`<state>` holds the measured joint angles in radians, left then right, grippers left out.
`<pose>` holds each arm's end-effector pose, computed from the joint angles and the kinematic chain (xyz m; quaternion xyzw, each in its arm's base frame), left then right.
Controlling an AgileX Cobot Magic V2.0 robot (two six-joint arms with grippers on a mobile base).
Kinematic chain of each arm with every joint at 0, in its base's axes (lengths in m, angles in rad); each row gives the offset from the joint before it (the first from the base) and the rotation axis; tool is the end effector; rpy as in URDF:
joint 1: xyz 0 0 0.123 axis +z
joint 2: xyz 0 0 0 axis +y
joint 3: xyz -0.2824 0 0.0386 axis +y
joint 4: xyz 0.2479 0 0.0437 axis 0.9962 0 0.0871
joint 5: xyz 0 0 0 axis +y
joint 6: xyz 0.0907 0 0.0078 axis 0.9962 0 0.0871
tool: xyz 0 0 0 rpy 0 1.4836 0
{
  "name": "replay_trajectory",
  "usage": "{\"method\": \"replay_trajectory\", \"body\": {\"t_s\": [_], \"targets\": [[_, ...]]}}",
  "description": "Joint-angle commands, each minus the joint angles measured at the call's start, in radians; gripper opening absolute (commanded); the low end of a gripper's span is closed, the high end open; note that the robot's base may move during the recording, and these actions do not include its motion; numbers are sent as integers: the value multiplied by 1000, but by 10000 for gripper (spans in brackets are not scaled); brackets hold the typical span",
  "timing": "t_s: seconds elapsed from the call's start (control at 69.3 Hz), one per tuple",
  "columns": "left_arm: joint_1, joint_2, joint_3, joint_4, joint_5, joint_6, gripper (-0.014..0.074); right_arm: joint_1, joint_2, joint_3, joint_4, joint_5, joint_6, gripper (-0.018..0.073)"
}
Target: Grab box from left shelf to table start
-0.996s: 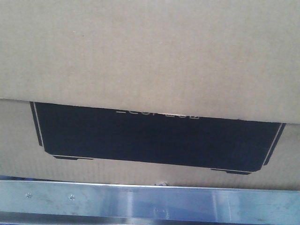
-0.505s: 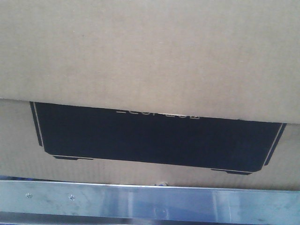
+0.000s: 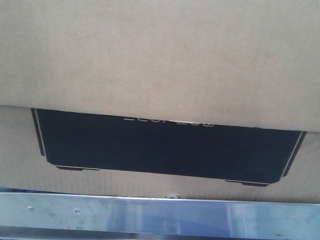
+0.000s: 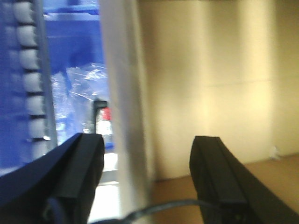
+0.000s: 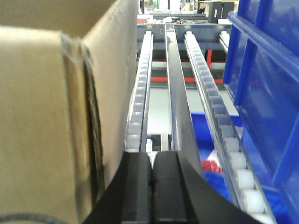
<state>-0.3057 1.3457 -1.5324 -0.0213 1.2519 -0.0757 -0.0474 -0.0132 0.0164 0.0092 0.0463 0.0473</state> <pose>0.2482 -0.0803 0.4203 0.1095 0.9501 -0.0658 0.2847 0.0561 -0.0026 0.2041 0.0359 0.6927 0.0034 0.7203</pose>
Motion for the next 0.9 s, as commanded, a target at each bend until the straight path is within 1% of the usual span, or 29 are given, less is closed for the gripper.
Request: {"method": "replay_trajectory", "body": {"t_s": [0.0, 0.115, 0.188, 0.274, 0.361, 0.419, 0.462, 0.606, 0.707, 0.881], "targets": [[-6, -19, -35, 21, 58, -13, 307, -4, -7, -73, -9, -93, -6, 60], [-6, -2, -35, 21, 58, -13, 307, -4, -7, -170, -9, -33, -6, 64], [-6, 4, -35, 21, 60, -13, 307, -4, -7, -231, -9, 28, -6, 113], [-6, 7, -33, 35, 60, -13, 307, -4, -5, -307, -9, 103, -6, 249], [-6, 8, -33, 44, 60, -13, 307, -4, 8, -370, -9, 171, -6, 420], [-6, 8, -33, 44, 60, -13, 307, -4, 32, -403, -9, 222, -6, 500], [-6, 8, -33, 44, 60, -13, 307, -4, 64, -437, -9, 270, -6, 533], [-6, 8, -33, 44, 60, -13, 307, -4, 200, -555, -9, 443, -6, 541], [-6, 8, -33, 44, 60, -13, 307, -4, 312, -654, -9, 507, -6, 541], [-6, 8, -33, 44, 60, -13, 307, -4, 523, -851, 44, 618, -6, 541]]}}
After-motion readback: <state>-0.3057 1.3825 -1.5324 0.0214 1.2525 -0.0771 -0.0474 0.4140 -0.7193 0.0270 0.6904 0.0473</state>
